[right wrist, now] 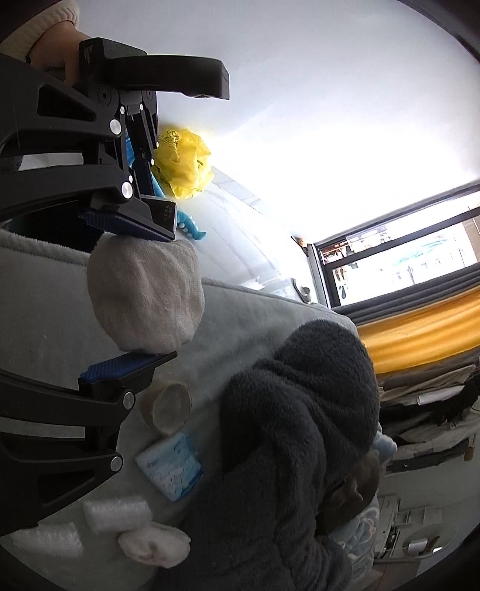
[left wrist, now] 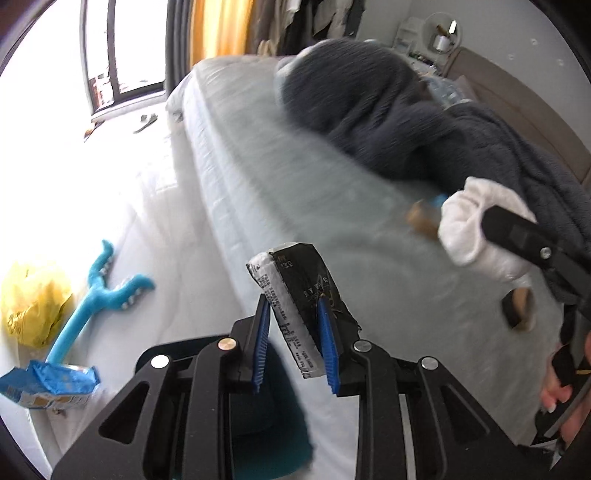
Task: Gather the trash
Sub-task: 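Carry the black packet and white cloth bundle with both tools over the teal bin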
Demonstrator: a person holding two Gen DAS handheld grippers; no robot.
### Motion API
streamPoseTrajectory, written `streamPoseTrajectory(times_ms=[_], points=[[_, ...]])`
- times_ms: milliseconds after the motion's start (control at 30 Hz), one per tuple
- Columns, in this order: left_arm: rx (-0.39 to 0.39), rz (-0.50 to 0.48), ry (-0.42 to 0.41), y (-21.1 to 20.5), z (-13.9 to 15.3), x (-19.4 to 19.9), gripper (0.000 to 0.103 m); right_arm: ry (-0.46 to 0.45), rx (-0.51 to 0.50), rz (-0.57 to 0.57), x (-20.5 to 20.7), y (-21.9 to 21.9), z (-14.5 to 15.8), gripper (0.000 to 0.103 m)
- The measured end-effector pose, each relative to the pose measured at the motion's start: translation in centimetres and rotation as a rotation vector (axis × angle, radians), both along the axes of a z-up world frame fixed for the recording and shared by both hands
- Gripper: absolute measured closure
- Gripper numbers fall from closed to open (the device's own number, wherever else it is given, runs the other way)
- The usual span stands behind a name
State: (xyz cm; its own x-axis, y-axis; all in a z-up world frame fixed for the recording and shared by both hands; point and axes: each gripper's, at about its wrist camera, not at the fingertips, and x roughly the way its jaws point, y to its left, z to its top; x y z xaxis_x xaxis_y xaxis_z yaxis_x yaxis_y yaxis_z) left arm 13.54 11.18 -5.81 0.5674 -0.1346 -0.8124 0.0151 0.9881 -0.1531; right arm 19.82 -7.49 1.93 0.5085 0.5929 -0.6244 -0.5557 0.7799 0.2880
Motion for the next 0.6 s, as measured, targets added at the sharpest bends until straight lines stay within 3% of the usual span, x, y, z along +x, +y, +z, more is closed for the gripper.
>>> streamPoseTrajectory(times_ms=[600], points=[[0.015, 0.072, 0.278, 10.3, -9.6, -2.8, 0.075, 0.157, -0.085, 0.143, -1.7, 11.6, -5.4, 0.046]])
